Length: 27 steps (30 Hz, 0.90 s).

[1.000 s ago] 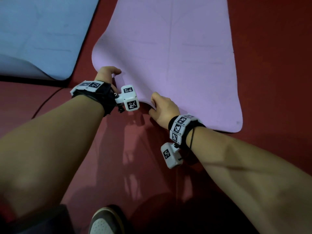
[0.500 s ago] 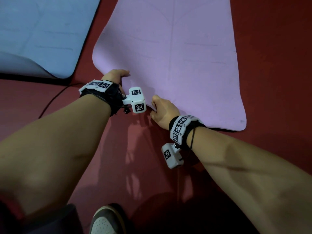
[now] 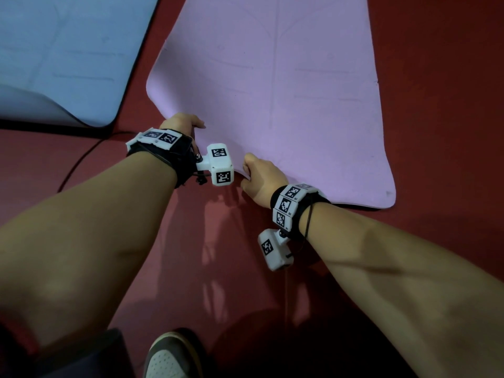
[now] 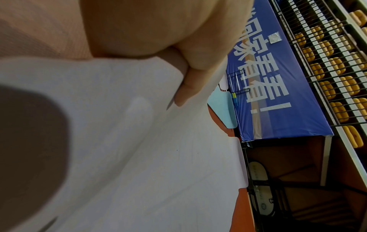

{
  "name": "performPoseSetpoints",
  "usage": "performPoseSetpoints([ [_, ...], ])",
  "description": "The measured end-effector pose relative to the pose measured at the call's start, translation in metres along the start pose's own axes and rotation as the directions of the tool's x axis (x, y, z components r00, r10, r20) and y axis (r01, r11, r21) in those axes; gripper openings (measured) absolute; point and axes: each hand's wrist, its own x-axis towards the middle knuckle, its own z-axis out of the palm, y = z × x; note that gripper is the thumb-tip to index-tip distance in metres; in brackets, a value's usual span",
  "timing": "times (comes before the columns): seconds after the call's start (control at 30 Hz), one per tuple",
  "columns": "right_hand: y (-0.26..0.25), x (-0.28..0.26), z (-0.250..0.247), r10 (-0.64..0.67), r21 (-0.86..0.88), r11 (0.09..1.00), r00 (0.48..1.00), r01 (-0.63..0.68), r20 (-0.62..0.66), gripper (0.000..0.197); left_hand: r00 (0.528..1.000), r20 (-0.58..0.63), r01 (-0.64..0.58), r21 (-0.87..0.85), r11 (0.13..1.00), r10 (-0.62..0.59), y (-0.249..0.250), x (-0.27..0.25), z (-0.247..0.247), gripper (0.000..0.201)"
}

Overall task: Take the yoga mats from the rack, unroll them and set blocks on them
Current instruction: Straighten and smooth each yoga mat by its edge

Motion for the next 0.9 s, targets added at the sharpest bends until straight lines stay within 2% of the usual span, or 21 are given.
performPoseSetpoints([
  [0.07,0.000,0.000,0.000,-0.001,-0.004,1.000,1.000,0.001,0.001,0.020,1.000,0.006,0.022,-0.035,0.999,-0.021,-0.004,0.008,0.000,0.015],
  [0.17,0.001,0.001,0.001,0.000,-0.002,1.000,1.000,0.000,0.003,0.020,0.999,-0.009,0.031,-0.033,0.999,-0.031,-0.006,0.010,-0.001,0.009],
  [0.27,0.001,0.002,0.003,0.007,0.010,1.000,1.000,-0.007,0.003,0.019,0.996,-0.058,0.069,-0.052,0.996,-0.072,-0.011,0.016,-0.003,0.026],
  [0.3,0.001,0.003,0.004,0.005,0.018,1.000,1.000,-0.005,0.001,0.019,0.992,-0.070,0.093,-0.107,0.990,-0.101,-0.014,0.017,-0.003,0.033],
  [0.37,0.001,0.002,0.004,-0.010,0.032,0.999,1.000,0.010,-0.003,0.019,0.988,-0.011,0.143,-0.272,0.952,-0.152,-0.022,0.019,-0.002,0.043],
  [0.5,0.001,0.000,0.006,-0.022,0.063,0.998,1.000,0.023,-0.005,0.019,0.983,0.062,0.181,-0.393,0.901,-0.171,-0.033,0.018,-0.005,0.038],
  [0.57,0.001,0.001,0.008,-0.015,0.060,0.998,1.000,0.015,-0.004,0.019,0.985,0.061,0.175,-0.376,0.910,-0.164,-0.033,0.021,-0.007,0.039],
  [0.77,0.003,0.002,0.005,-0.001,0.075,0.997,1.000,0.000,0.014,0.017,0.980,0.137,0.181,-0.323,0.929,-0.143,-0.020,0.011,-0.004,0.018],
  [0.83,0.005,0.002,0.006,-0.012,0.078,0.997,1.000,0.012,0.005,0.017,0.981,0.134,0.173,-0.316,0.933,-0.137,-0.020,0.010,-0.002,0.019],
  [0.9,0.007,0.002,0.007,-0.019,0.085,0.996,1.000,0.019,0.002,0.017,0.987,0.112,0.145,-0.304,0.942,-0.116,-0.021,0.014,-0.004,0.028],
])
